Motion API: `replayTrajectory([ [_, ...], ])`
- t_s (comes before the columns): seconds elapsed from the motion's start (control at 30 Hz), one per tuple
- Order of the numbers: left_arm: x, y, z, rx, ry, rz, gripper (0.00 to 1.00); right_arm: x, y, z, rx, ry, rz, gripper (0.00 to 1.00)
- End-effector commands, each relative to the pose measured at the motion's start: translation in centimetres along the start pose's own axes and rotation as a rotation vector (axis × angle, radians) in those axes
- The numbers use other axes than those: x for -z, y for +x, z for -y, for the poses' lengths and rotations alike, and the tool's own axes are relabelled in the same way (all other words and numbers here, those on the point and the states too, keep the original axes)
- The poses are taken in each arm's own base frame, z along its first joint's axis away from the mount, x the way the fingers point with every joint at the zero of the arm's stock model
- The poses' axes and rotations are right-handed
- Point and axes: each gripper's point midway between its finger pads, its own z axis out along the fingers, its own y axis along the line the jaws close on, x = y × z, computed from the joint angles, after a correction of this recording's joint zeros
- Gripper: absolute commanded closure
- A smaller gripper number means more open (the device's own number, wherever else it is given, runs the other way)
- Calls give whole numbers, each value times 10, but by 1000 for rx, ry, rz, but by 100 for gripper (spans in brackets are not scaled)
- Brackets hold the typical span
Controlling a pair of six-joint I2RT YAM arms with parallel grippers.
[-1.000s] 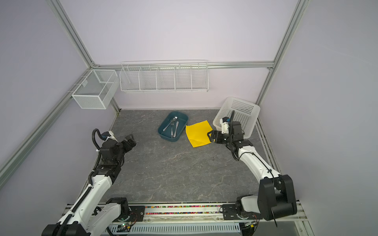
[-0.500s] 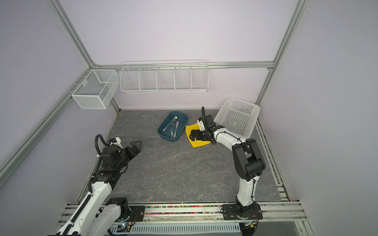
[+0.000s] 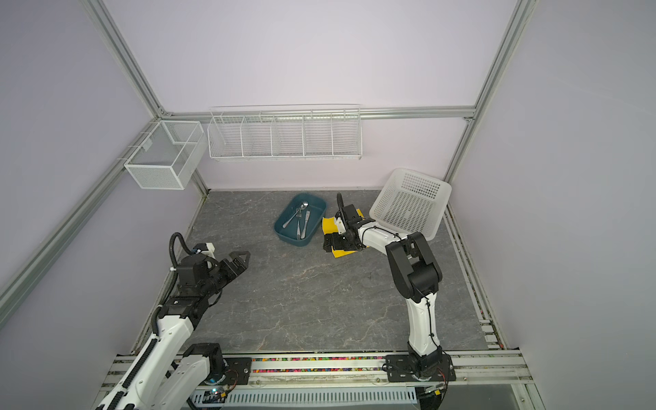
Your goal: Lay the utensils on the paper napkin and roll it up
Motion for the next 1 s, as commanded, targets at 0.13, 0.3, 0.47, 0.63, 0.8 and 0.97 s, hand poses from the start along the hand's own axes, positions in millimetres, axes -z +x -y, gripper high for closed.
replayTrajectory([
  [0.13,4,-6,9,-17,15,-8,1,-2,112,-22,92,-15,-243,2],
  [0.3,-2,0,7,-7,17,-34,0,4,179,-35,165,36,-323,2],
  [0.47,-6,2,5,15,4,-62,0,18,212,-70,260,7,-358,2],
  [0.63,-7,7,5,4,-4,-107,0,53,169,-114,293,-66,-180,5],
  [0.8,-7,11,16,-11,50,-140,0,69,115,-98,191,-42,-26,7],
  [0.97,-9,22,31,-10,134,-226,1,56,96,-73,104,-13,-34,5],
])
